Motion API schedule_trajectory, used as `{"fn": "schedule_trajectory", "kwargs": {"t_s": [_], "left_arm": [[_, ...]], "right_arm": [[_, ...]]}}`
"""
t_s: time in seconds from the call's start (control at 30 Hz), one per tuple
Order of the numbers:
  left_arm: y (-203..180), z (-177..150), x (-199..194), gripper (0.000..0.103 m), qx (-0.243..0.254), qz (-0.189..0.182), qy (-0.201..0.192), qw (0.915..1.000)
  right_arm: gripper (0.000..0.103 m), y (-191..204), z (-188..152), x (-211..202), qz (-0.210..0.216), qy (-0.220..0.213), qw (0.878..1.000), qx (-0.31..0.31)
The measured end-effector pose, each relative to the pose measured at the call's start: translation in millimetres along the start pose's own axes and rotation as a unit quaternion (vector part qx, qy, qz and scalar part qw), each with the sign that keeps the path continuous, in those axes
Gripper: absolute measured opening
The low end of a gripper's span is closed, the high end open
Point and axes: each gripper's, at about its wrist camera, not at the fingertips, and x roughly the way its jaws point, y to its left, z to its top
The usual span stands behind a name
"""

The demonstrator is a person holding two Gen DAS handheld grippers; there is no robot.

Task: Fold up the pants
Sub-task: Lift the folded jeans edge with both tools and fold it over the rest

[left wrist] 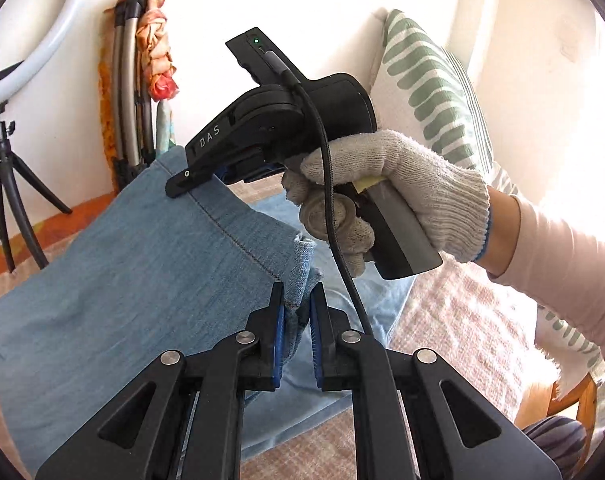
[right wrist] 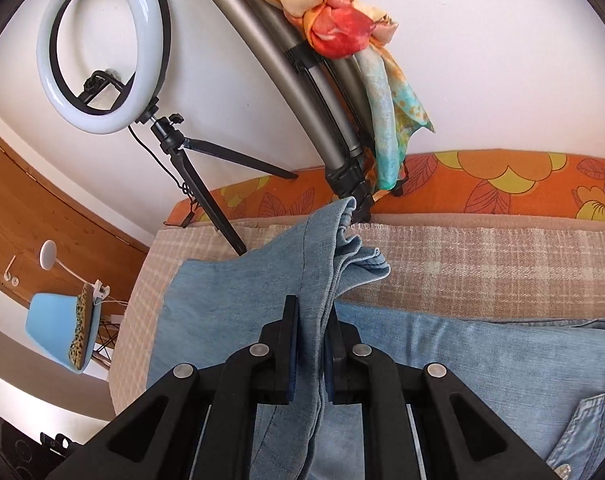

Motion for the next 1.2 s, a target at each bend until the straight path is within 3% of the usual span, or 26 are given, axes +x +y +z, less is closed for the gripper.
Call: {"fn": "schedule_trajectory", "kwargs": {"t_s": [0.2,0.43,1.2], "left_arm": [[-32,23,4,0.01,0.022,-0.024,-0.028,0.9991],[-64,28,19,0.01,0.042,-0.053,-0.027,0.9974],[-138,36,112,0.01,0.088,-0.108,0.013,0.9901]], "right_arm": [[0.008,0,2,-53,-0.034,-0.027,0.999,-0.012],[0.008,-37,-7,-100,-0.065,-0.044,0.997,0.011],[0.008,-166,-46,-144,-0.115,-0.048,0.99,0.071]]}}
